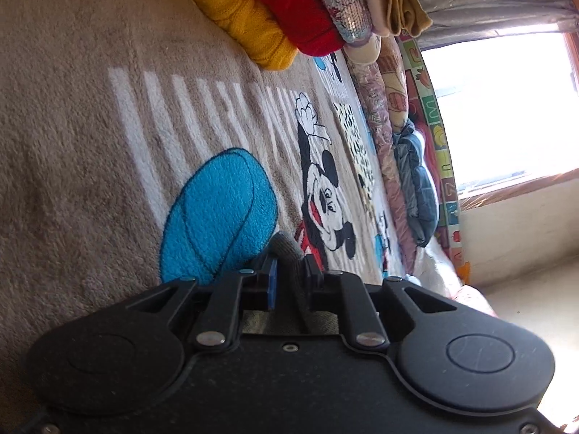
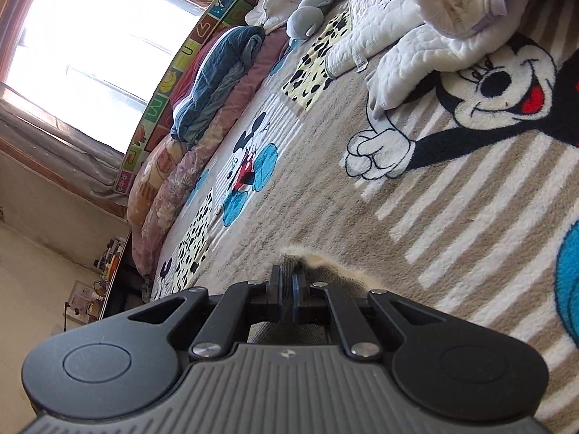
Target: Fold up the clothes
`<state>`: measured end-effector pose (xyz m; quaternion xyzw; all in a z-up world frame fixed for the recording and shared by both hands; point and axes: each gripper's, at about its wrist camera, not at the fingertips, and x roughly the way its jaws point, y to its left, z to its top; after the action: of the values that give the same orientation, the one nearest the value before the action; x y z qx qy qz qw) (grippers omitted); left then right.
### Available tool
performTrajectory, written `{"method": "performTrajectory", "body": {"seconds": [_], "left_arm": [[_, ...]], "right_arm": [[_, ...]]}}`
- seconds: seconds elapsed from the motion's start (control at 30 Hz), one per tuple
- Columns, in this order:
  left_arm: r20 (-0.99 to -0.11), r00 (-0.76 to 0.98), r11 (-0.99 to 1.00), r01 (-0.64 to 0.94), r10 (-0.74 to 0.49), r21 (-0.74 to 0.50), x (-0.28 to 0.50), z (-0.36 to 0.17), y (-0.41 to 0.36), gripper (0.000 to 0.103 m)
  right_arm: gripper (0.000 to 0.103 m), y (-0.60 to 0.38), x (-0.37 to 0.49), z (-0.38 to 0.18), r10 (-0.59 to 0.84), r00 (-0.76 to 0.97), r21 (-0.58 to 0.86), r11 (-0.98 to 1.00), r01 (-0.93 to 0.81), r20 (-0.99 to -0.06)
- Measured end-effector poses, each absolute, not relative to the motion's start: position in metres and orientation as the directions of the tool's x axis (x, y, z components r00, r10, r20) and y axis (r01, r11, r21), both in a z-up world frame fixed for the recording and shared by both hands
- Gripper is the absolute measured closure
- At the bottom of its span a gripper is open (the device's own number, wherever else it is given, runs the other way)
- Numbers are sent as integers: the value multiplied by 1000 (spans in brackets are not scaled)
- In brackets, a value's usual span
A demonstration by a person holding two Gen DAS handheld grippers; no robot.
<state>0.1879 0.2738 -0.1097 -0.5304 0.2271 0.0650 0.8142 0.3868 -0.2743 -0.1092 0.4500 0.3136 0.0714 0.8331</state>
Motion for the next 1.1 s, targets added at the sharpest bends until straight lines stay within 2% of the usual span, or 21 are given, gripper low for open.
{"method": "performTrajectory", "body": {"seconds": [0.03, 0.07, 0.1, 0.13, 0.17, 0.2, 0.23, 0.3, 0.47, 0.5, 0.6, 0.7, 0.83, 0.9, 0.93, 0.97, 1.03, 1.1], "left_arm": [[-433, 891, 433, -341, -133, -834, 187, -108, 275, 85], [-428, 895, 437, -335, -130, -835, 185, -106, 276, 75], [-422, 897, 441, -330, -128, -835, 184, -104, 278, 70], [-416, 900, 445, -324, -126, -835, 183, -102, 279, 61], [-411, 903, 449, -318, -123, -835, 182, -100, 280, 60], [-405, 906, 454, -313, -121, -835, 181, -99, 281, 60], [-400, 909, 458, -307, -119, -834, 179, -97, 283, 60], [-413, 905, 506, -308, -106, -806, 179, -91, 283, 60], [-525, 848, 720, -318, -75, -617, 188, -83, 268, 60], [-539, 839, 738, -314, -79, -597, 190, -85, 265, 60], [-579, 807, 767, -299, -114, -568, 198, -95, 259, 56], [-584, 803, 777, -290, -121, -559, 201, -97, 256, 56], [-589, 798, 789, -277, -129, -548, 204, -99, 252, 58], [-592, 795, 795, -271, -133, -542, 205, -101, 250, 73], [-594, 793, 798, -268, -135, -539, 206, -101, 249, 83], [-595, 792, 801, -265, -137, -537, 207, -102, 248, 86], [-598, 789, 807, -258, -141, -531, 208, -103, 247, 89], [-571, 808, 782, -257, -149, -568, 203, -98, 251, 94]], "right_arm": [[96, -272, 391, -108, 391, 793, 781, 602, 164, -468], [96, -270, 395, -107, 381, 792, 768, 619, 164, -477], [94, -268, 399, -106, 371, 792, 754, 636, 164, -485], [88, -268, 400, -105, 364, 798, 751, 640, 160, -481], [86, -269, 400, -104, 358, 806, 752, 640, 155, -471], [79, -271, 398, -104, 353, 814, 754, 640, 149, -461], [67, -273, 395, -104, 341, 820, 746, 649, 150, -461], [55, -279, 389, -105, 314, 826, 725, 671, 156, -468], [47, -294, 381, -128, 308, 793, 710, 673, 209, -525], [44, -297, 381, -134, 312, 785, 710, 670, 216, -534], [42, -300, 381, -143, 340, 788, 724, 664, 186, -514], [34, -299, 387, -144, 380, 782, 727, 674, 132, -494], [34, -295, 397, -144, 433, 762, 714, 698, 55, -482], [35, -291, 399, -143, 462, 749, 707, 707, 12, -475], [41, -289, 400, -144, 478, 742, 710, 705, -3, -471], [47, -287, 400, -145, 490, 729, 709, 705, -10, -478], [81, -281, 401, -146, 512, 700, 703, 711, -19, -499], [86, -285, 391, -138, 505, 730, 720, 693, -25, -461]]}}
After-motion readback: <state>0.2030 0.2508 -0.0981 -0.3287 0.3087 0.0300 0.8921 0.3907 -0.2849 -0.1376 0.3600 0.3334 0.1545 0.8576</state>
